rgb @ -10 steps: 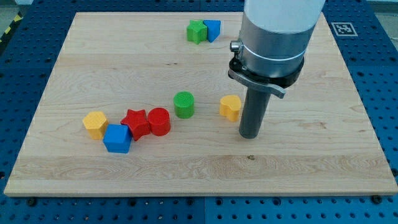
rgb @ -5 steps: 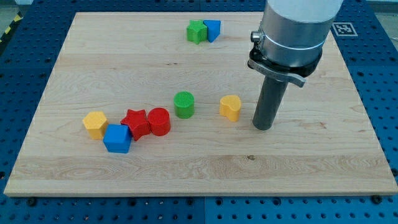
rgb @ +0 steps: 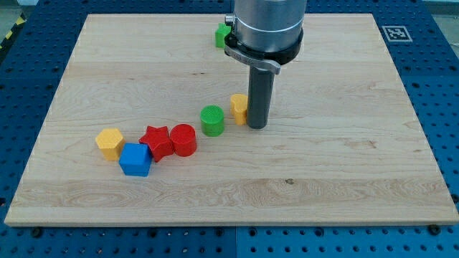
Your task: Keep the yellow heart and green circle together at the top right of the red blocks
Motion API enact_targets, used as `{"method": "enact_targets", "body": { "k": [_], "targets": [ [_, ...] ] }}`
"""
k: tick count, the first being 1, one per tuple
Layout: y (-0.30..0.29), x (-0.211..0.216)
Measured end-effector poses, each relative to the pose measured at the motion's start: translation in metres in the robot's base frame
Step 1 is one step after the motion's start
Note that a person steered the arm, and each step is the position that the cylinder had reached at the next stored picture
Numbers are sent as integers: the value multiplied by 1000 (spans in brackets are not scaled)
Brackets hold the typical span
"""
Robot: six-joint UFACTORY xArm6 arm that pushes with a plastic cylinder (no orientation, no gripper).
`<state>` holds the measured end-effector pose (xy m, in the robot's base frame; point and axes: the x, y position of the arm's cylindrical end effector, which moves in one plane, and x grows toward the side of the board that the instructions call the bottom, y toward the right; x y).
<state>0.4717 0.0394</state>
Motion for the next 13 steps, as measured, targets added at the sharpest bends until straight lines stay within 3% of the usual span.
{"method": "enact_targets", "body": {
  "k": [2, 3, 4, 5, 8, 13],
  "targets": [
    [10, 36],
    [10, 35],
    [14, 6],
    [8, 16],
    [-84, 34],
    [-87, 30]
  ]
}}
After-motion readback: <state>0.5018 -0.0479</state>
